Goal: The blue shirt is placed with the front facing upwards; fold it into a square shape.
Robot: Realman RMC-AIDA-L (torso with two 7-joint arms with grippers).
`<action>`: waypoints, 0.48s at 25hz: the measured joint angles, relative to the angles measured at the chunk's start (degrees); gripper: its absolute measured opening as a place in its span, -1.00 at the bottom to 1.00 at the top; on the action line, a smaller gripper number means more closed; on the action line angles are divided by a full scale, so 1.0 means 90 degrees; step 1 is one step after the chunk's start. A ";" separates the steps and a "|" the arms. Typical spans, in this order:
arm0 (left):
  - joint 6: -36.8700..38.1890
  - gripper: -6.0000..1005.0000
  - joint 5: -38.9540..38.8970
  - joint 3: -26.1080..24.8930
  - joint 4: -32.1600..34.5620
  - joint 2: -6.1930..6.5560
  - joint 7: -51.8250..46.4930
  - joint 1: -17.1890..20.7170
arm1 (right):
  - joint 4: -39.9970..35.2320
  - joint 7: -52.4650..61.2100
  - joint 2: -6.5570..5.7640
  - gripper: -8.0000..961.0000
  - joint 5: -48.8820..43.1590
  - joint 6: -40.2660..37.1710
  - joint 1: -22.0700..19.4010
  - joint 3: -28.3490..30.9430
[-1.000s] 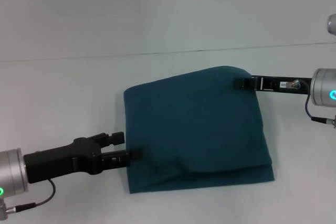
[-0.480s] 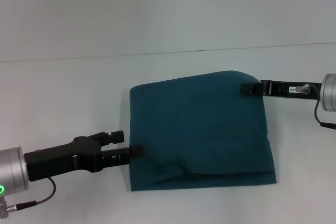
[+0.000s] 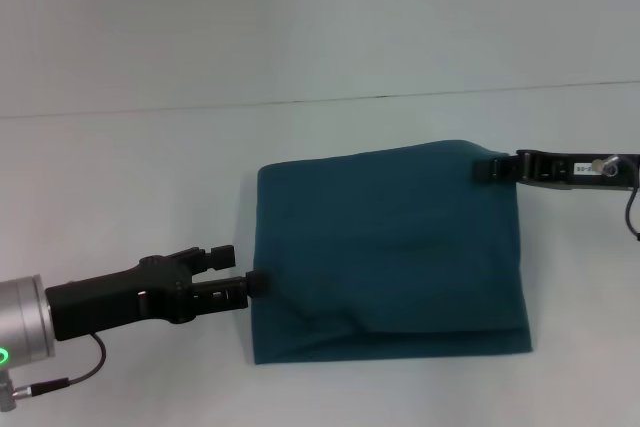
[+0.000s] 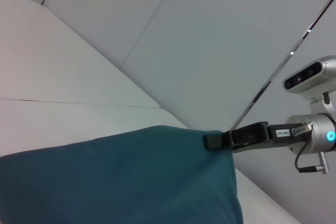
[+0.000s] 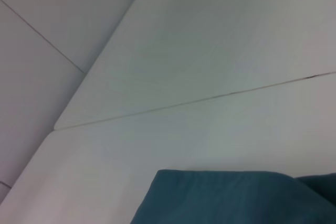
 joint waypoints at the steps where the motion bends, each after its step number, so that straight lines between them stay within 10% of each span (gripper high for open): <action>1: -0.0004 0.92 0.0000 0.0000 0.0000 0.0000 -0.0015 -0.0001 | -0.0110 0.0051 -0.0002 -0.93 0.0000 -0.0044 -0.0044 0.0002; 12: -0.0054 0.92 -0.0003 -0.0010 0.0000 -0.0006 -0.0086 -0.0041 | -0.0573 0.0349 -0.0041 -0.92 -0.0001 -0.0498 -0.0231 0.0178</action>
